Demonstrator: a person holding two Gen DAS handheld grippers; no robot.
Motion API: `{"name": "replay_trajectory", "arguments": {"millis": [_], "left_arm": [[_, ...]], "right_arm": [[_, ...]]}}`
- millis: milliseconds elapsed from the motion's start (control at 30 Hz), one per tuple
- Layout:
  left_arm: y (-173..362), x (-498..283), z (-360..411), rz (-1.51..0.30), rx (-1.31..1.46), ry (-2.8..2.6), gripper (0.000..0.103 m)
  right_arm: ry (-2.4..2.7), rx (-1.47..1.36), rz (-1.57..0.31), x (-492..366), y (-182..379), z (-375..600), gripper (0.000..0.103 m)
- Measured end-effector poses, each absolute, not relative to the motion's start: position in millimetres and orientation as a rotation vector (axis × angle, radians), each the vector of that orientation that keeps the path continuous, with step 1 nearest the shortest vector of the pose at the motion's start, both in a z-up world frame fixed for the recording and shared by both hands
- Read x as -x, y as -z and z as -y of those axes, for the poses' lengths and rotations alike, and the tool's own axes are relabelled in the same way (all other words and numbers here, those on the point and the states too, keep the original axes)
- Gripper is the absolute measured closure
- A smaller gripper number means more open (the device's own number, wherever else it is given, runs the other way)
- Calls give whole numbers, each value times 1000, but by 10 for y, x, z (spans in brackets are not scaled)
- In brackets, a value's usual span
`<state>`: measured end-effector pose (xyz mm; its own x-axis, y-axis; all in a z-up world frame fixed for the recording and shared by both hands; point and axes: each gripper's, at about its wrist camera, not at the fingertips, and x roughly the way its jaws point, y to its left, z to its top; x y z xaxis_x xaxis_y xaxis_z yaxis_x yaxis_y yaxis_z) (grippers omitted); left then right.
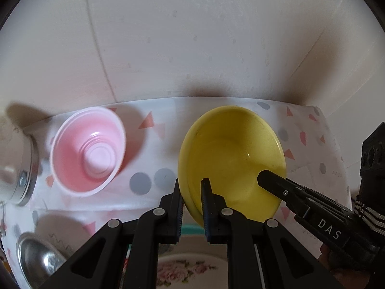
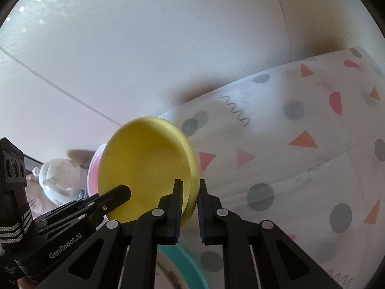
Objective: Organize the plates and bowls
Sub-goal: 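Lift the yellow bowl with both grippers and carry it over the steel bowl, then lower the yellow bowl into the steel bowl with both grippers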
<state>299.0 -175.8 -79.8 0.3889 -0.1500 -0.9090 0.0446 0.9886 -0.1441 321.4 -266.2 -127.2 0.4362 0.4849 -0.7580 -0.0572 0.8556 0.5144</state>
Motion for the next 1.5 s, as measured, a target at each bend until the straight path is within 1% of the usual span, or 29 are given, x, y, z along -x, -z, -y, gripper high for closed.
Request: {"name": "replay_trajectory", "arguments": {"millis": [167, 567, 1067, 1500], "left_arm": [[684, -2777, 1578, -1140, 130, 113, 89], [530, -2237, 1001, -1098, 216, 55, 89], [609, -1498, 68, -1103, 363, -94, 89], [888, -1154, -483, -1144, 411, -207, 89]], "right_arm": [[-395, -431, -1061, -3092, 1157, 2542, 92], [-492, -368, -1065, -2760, 1060, 1880, 92], [-658, -242, -1133, -2374, 1065, 926, 92], [-752, -109, -1205, -2184, 1239, 235, 92]]}}
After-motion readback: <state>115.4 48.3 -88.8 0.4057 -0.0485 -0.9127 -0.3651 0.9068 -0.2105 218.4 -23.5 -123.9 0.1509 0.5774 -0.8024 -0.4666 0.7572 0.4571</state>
